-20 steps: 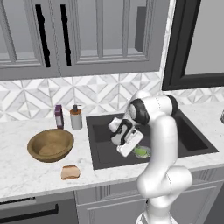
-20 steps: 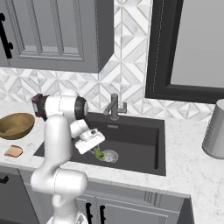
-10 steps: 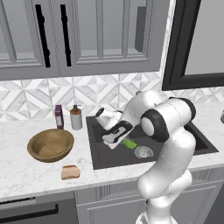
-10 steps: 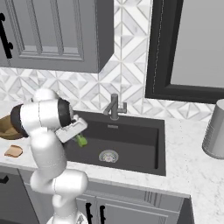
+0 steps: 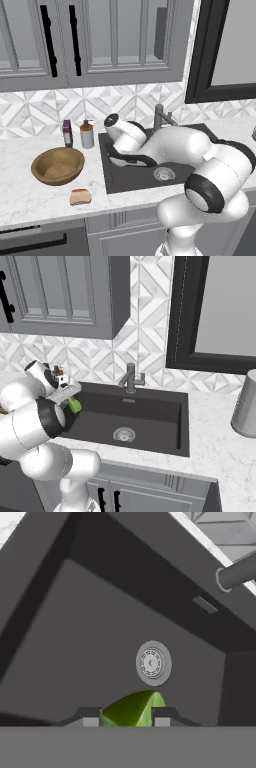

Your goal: Pick the lemon wedge from the sink and place it in the bowl. Then pick the bowl and place it in the microwave. Then close the microwave door and press the start button.

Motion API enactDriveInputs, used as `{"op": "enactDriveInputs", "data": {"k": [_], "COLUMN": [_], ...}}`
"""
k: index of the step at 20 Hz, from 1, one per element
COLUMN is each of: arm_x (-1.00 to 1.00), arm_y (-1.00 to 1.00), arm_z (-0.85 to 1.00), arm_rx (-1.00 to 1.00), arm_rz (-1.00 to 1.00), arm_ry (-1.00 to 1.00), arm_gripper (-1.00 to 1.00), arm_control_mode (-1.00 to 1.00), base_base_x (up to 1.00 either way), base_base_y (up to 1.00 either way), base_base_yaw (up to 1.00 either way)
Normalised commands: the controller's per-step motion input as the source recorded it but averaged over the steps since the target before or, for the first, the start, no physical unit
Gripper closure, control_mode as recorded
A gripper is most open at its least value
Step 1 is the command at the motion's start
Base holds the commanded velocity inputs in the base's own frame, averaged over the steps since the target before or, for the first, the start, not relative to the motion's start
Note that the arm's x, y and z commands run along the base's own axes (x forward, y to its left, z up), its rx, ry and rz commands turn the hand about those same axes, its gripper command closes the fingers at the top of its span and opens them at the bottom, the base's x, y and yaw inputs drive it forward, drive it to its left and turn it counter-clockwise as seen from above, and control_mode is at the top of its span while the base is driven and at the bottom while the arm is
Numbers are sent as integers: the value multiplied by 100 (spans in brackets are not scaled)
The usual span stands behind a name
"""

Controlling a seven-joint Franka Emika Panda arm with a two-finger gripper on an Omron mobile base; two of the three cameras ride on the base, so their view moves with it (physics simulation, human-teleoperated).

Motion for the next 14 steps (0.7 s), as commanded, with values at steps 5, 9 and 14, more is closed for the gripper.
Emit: {"op": "enactDriveInputs", "data": {"k": [5, 9, 14], "arm_x": [-3, 0, 1], "arm_y": [100, 100, 100], "arm_z": [95, 83, 28], "arm_rx": [23, 22, 18], "arm_rz": [28, 33, 35], "arm_ry": [-5, -4, 0], "arm_gripper": [100, 100, 100], "arm_control_mode": [-100, -100, -100], "base_base_x": [0, 0, 0], "base_base_y": [0, 0, 0], "base_base_yaw": [0, 0, 0]}}
